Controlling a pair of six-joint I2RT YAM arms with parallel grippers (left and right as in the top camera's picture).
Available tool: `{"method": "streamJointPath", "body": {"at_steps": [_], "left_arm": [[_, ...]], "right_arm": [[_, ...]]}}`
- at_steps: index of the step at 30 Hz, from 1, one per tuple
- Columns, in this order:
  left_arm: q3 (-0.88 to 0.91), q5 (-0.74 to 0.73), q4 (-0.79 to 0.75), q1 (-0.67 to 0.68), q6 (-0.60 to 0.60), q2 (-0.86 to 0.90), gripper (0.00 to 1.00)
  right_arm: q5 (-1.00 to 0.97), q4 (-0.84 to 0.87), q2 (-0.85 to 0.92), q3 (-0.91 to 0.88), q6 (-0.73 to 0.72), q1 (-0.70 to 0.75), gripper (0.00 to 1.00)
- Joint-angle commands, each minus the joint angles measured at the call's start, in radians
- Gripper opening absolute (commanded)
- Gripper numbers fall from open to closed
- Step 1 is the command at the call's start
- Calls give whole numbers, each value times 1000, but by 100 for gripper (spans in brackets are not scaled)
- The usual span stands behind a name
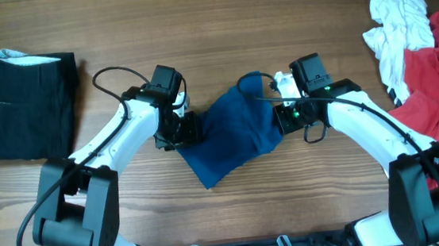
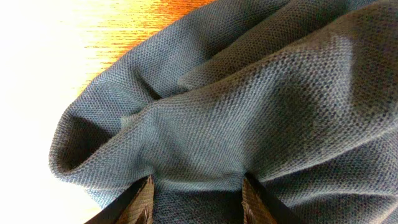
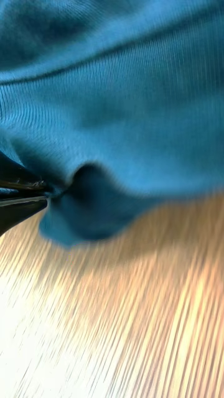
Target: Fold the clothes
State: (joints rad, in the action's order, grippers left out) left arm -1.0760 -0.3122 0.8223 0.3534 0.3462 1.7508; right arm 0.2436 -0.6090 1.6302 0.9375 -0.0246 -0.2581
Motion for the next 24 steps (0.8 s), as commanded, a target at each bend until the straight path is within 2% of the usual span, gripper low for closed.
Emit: {"method": "streamJointPath", "body": {"at_steps": [1, 9, 10, 11, 13, 15, 18, 19, 20, 22, 24], "left_arm": [[12, 6, 3, 5, 6, 6, 46], [12, 6, 4, 5, 6, 6, 46], [12, 6, 6, 5, 6, 6, 45], [12, 6, 12, 5, 6, 6, 43], [11, 6, 43, 3, 5, 0, 33], [3, 19, 58, 2, 5, -47, 29], [-30, 149, 38, 1, 6, -193, 32], [-31, 187, -31, -3, 6, -252, 43], [-31, 204, -78, -7, 6, -271, 48], [-31, 225, -223, -30, 6, -272, 47], [-31, 209, -299, -48, 6, -219, 47]], "right_arm": [[-103, 40, -55, 13, -111, 78, 4], [-207, 74, 12, 9, -136, 99, 5], [-207, 77, 17, 9, -137, 99, 7], [-229, 78, 21, 10, -156, 99, 19], [-298, 35, -5, 36, -260, 103, 25], [-348, -39, -88, 98, -323, 119, 28], [-124, -98, -241, 144, -210, 121, 28], [-10, -131, -273, 144, -198, 121, 29], [42, -150, -279, 144, -184, 121, 29], [209, -182, -269, 121, -159, 106, 27], [269, -178, -233, 81, -159, 75, 25]]}}
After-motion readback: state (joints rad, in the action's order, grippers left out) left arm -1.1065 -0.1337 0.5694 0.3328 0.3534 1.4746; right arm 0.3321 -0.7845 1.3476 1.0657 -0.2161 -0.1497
